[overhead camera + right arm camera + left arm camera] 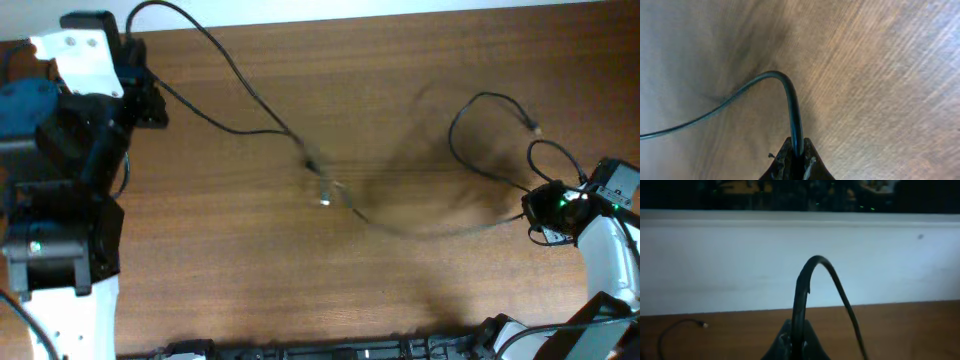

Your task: Untangle cables

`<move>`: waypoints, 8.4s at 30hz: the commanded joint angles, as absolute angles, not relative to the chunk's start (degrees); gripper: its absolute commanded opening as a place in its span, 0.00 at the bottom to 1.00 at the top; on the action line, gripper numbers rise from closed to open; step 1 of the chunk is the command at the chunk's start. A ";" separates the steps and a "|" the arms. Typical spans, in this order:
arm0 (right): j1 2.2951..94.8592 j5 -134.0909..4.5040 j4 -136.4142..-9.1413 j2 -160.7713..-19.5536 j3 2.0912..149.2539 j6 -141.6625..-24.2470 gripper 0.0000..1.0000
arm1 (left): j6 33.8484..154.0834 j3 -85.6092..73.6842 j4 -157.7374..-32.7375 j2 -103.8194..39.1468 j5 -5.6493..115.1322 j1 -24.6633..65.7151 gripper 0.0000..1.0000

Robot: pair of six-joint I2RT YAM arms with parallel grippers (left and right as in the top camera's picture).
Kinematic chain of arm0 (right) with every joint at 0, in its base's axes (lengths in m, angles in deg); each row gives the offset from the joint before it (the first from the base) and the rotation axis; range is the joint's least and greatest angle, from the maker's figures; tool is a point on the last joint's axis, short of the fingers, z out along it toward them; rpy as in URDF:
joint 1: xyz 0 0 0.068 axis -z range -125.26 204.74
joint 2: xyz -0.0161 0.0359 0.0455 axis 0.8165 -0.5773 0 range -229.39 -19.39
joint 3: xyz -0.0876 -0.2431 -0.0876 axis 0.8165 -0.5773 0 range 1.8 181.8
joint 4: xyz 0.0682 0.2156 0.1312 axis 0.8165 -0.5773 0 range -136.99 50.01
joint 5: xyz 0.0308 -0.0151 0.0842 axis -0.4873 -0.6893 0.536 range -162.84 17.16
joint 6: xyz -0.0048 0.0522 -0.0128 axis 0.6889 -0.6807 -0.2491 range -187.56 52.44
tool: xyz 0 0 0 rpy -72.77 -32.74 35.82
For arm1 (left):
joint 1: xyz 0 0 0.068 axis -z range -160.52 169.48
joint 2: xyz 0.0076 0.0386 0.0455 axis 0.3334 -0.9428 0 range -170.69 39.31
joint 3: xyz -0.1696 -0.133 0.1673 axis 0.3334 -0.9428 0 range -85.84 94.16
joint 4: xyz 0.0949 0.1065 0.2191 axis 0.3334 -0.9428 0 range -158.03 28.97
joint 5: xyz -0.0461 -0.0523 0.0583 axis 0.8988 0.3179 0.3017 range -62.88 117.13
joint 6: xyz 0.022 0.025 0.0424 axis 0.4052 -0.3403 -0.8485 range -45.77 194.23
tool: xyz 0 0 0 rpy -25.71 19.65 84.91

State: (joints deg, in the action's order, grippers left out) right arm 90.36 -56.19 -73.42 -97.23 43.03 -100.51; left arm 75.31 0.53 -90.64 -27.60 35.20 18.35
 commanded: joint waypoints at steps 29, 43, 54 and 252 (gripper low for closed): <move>43.67 -50.93 -51.37 -97.01 42.94 -99.50 0.04 | 103.09 1.23 -84.12 -63.54 33.69 3.62 0.99; 62.31 -50.12 -72.29 -92.86 43.71 -93.14 0.99 | 86.09 1.21 -105.32 -57.48 24.84 41.65 0.99; 64.94 -50.97 -77.58 -92.86 43.71 -87.30 0.99 | 120.03 1.18 -120.14 -74.40 38.35 51.60 0.99; 58.16 -57.07 -40.55 -19.58 4.56 -70.74 0.99 | 84.60 -85.28 -65.68 38.91 24.82 15.66 0.99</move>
